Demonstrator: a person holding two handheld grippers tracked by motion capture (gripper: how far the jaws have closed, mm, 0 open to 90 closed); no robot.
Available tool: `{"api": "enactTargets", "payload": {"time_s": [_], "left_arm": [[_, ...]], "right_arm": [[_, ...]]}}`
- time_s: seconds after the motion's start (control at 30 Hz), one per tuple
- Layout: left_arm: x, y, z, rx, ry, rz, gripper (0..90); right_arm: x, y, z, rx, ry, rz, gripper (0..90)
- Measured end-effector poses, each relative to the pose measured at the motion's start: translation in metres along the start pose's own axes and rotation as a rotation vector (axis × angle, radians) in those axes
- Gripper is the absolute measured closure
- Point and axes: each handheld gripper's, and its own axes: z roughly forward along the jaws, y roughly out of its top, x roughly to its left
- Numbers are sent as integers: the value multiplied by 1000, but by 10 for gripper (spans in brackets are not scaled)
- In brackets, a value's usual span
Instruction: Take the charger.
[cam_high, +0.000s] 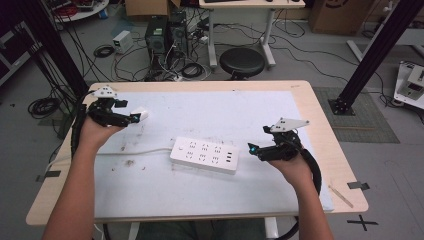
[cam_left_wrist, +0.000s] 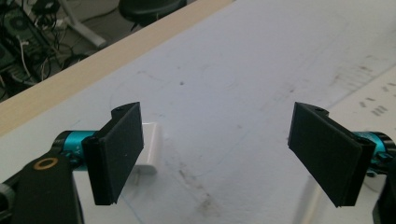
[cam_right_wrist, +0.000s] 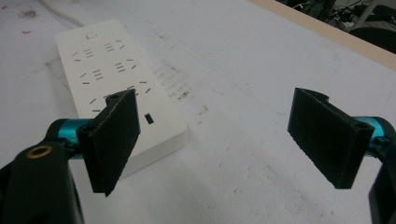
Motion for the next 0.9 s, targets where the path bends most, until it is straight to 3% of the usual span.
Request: {"api": "enactTargets", "payload": {"time_s": [0.13, 0.33, 0.5, 0.67, 0.9], "left_arm": [[19, 1, 19, 39, 7, -23, 182], [40, -14, 49, 107, 18, -50, 182], [47, -26, 67, 135, 15, -72, 182], [50, -33, 81, 149, 10, -65, 182], [55, -42, 88, 176, 27, -86, 184]], "right_arm": [[1, -1, 2, 8, 1, 6, 172], [2, -1, 5, 17, 0, 8, 172], [2, 0, 7, 18, 0, 11, 171], [3, 1, 9, 19, -7, 14, 171], [5, -2, 10, 22, -2, 19, 172]]}}
